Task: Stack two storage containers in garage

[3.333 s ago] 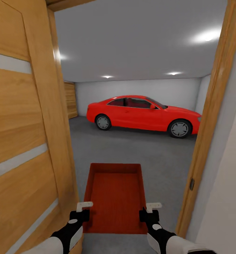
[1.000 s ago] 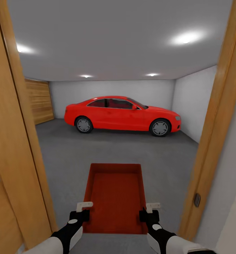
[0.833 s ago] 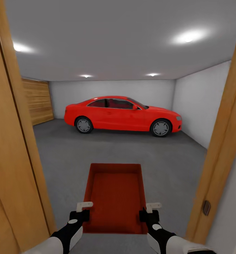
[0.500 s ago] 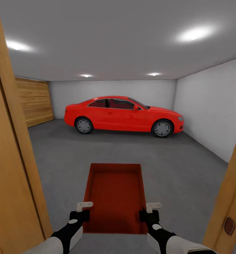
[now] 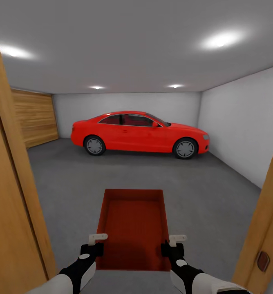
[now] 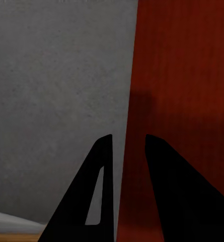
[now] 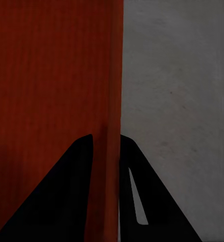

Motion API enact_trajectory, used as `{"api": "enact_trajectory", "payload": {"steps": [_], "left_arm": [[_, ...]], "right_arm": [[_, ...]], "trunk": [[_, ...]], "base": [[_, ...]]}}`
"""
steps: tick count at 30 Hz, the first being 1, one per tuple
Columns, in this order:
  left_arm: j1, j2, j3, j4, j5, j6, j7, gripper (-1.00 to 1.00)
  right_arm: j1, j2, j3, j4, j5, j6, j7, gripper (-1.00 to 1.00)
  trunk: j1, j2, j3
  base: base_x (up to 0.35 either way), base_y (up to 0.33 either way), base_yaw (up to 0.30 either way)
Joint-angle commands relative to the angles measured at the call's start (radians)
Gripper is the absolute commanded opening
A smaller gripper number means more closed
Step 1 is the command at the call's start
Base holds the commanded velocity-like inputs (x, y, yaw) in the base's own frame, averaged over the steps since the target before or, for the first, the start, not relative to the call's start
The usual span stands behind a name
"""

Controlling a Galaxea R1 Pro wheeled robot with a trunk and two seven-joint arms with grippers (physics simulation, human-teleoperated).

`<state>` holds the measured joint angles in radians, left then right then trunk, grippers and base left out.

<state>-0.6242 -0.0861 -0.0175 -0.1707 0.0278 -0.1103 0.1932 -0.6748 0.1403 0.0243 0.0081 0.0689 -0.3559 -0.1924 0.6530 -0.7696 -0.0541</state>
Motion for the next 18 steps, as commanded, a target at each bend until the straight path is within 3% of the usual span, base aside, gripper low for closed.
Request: {"api": "enact_trajectory", "payload": {"steps": [1,8,13,18], "left_arm": [[0.0,0.0,0.01,0.004,0.004,-0.005,0.014,-1.0],[0.0,0.0,0.01,0.004,0.004,-0.005,0.014,-1.0],[0.0,0.0,0.011,0.004,0.004,-0.005,0.014,-1.0],[0.0,0.0,0.011,0.003,0.004,-0.005,0.014,-1.0]], "right_arm": [[-0.002,0.001,-0.051,-0.007,0.032,-0.002,-0.004,-1.0],[-0.002,0.001,-0.05,-0.007,0.032,-0.002,-0.004,-1.0],[-0.002,0.001,-0.05,-0.007,0.032,-0.002,-0.004,-1.0],[-0.002,0.001,-0.051,-0.007,0.032,-0.002,-0.004,-1.0]], "trunk": [[0.0,-0.001,-0.002],[0.0,-0.001,-0.002],[0.0,-0.001,-0.002],[0.0,-0.001,-0.002]], "base": [[0.0,0.0,-0.219],[0.0,0.0,-0.181],[0.026,0.012,-0.044],[0.19,0.153,-0.006]]}}
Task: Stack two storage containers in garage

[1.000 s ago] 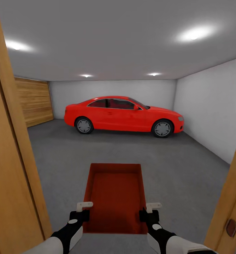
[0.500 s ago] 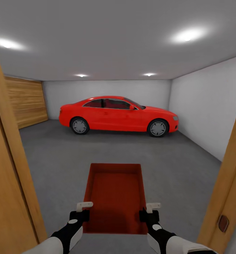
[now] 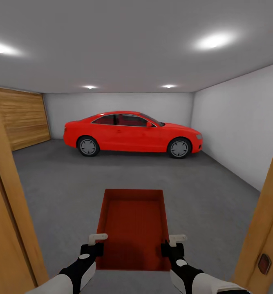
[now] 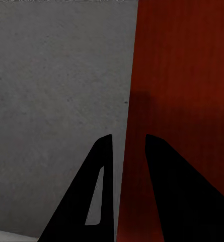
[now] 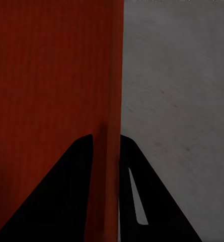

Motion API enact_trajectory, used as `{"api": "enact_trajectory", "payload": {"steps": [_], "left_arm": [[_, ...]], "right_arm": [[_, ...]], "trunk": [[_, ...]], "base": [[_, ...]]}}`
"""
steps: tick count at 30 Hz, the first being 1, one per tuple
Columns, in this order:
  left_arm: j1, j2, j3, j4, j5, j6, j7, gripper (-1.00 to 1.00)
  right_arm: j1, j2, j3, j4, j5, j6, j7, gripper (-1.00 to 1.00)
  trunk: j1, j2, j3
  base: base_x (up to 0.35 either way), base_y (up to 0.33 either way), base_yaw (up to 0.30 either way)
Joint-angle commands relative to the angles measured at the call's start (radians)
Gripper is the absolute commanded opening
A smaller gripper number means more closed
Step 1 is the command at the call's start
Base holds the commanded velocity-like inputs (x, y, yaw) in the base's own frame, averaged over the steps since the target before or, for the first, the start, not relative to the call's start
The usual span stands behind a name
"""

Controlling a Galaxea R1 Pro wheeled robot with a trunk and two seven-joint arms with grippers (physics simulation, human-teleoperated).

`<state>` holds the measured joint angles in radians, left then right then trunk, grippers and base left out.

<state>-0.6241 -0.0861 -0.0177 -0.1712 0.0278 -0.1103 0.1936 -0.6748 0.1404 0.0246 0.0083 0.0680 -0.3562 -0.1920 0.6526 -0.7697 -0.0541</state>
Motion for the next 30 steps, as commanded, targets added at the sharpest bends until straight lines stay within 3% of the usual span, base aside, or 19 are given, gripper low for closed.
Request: {"api": "enact_trajectory", "payload": {"steps": [1,13,24,30], "left_arm": [[0.0,0.0,0.012,0.003,0.004,-0.005,0.014,-1.0],[0.0,0.0,0.01,0.004,0.005,-0.005,0.014,-1.0],[0.0,0.0,0.01,0.006,0.004,-0.006,0.014,-1.0],[0.0,0.0,0.01,0.006,0.004,-0.006,0.014,-1.0]], "right_arm": [[-0.002,0.001,-0.051,-0.007,0.033,-0.001,-0.004,-1.0],[-0.002,0.002,-0.051,-0.007,0.033,-0.001,-0.004,-1.0],[-0.002,0.001,-0.051,-0.007,0.035,-0.001,-0.004,-1.0],[-0.002,0.001,-0.051,-0.007,0.034,-0.003,-0.004,-1.0]], "trunk": [[0.001,-0.001,-0.002],[0.001,-0.001,-0.002],[0.001,-0.001,-0.002],[0.001,-0.001,-0.002]], "base": [[0.157,0.128,-0.001],[0.047,0.022,0.0],[0.296,0.0,-0.002],[0.272,0.0,-0.164]]}}
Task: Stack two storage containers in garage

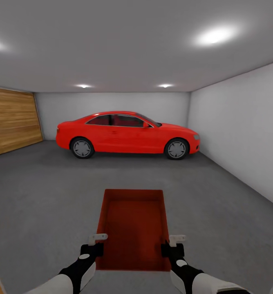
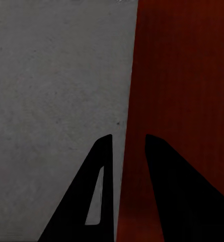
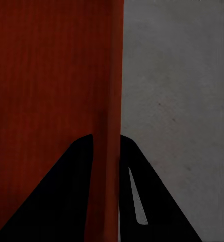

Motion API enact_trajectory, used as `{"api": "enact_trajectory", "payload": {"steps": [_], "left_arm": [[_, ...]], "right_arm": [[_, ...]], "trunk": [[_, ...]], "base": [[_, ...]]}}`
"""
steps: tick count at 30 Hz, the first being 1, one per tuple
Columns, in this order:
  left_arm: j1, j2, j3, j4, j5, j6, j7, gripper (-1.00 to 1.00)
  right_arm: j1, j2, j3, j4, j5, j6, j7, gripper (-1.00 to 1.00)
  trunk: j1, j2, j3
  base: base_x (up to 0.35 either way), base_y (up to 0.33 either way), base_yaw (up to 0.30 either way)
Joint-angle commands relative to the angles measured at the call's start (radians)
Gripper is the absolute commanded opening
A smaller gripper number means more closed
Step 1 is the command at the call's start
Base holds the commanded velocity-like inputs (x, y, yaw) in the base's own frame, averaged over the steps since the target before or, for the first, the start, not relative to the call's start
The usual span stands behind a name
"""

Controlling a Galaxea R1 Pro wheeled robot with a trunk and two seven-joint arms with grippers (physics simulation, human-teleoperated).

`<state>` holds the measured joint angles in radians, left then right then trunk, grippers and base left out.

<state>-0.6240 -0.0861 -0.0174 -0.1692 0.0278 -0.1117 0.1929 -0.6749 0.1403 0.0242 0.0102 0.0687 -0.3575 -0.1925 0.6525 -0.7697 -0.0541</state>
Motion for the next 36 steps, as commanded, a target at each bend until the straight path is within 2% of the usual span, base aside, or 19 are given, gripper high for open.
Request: {"api": "enact_trajectory", "payload": {"steps": [1,12,36], "left_arm": [[0.0,0.0,0.01,0.004,0.004,-0.005,0.014,-1.0],[0.0,0.0,0.011,0.004,0.004,-0.005,0.014,-1.0],[0.0,0.0,0.011,0.004,0.006,-0.005,0.014,-1.0]], "right_arm": [[-0.002,0.001,-0.051,-0.009,0.034,-0.001,-0.004,-1.0],[-0.002,0.001,-0.05,-0.009,0.034,-0.001,-0.004,-1.0],[-0.002,0.001,-0.05,-0.009,0.033,0.0,-0.004,-1.0]], "trunk": [[0.001,-0.001,-0.002],[0.001,-0.001,-0.002],[0.001,-0.001,-0.002]], "base": [[0.219,0.0,-0.15],[0.225,0.0,-0.031],[0.316,0.0,0.0]]}}
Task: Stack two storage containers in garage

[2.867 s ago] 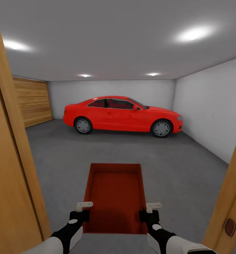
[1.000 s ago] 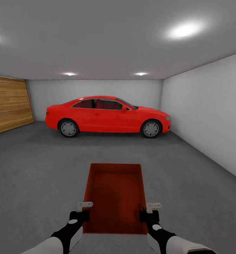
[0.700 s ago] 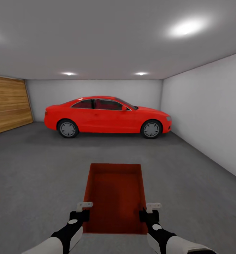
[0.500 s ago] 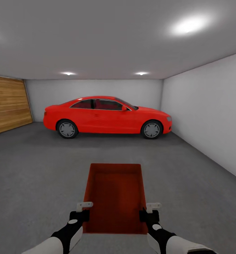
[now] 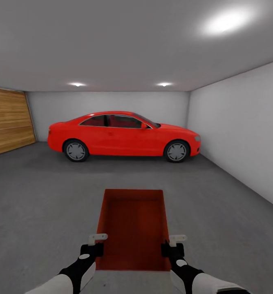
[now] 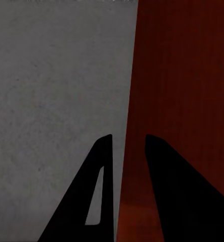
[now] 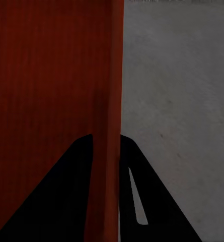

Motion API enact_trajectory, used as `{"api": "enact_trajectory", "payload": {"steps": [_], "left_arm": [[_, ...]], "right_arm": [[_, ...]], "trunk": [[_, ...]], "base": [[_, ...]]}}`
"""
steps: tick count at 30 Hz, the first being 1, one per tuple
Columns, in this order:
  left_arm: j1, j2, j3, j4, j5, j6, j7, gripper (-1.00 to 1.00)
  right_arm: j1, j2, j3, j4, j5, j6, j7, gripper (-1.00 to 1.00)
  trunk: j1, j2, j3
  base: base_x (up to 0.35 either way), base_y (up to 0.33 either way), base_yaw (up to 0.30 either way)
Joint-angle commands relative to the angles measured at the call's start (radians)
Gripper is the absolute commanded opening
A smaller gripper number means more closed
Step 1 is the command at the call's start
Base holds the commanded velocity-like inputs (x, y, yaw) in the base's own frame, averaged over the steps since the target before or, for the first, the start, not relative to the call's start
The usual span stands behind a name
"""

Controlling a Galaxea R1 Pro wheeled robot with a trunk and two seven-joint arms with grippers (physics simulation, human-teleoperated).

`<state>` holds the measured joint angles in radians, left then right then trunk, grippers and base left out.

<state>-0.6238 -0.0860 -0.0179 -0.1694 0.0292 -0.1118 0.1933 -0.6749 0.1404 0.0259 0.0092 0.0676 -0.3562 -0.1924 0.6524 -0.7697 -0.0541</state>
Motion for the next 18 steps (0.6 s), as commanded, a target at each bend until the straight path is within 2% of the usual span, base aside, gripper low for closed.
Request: {"api": "enact_trajectory", "payload": {"steps": [1,18], "left_arm": [[0.0,0.0,0.012,0.004,0.005,-0.005,0.014,-1.0],[0.0,0.0,0.012,0.004,0.006,-0.003,0.014,-1.0]], "right_arm": [[-0.002,0.001,-0.052,-0.008,0.034,-0.001,-0.004,-1.0],[-0.002,0.001,-0.052,-0.008,0.035,-0.002,-0.004,-1.0]], "trunk": [[0.001,-0.001,-0.002],[0.001,-0.001,-0.002]], "base": [[0.32,0.0,0.0],[0.32,0.0,0.0]]}}
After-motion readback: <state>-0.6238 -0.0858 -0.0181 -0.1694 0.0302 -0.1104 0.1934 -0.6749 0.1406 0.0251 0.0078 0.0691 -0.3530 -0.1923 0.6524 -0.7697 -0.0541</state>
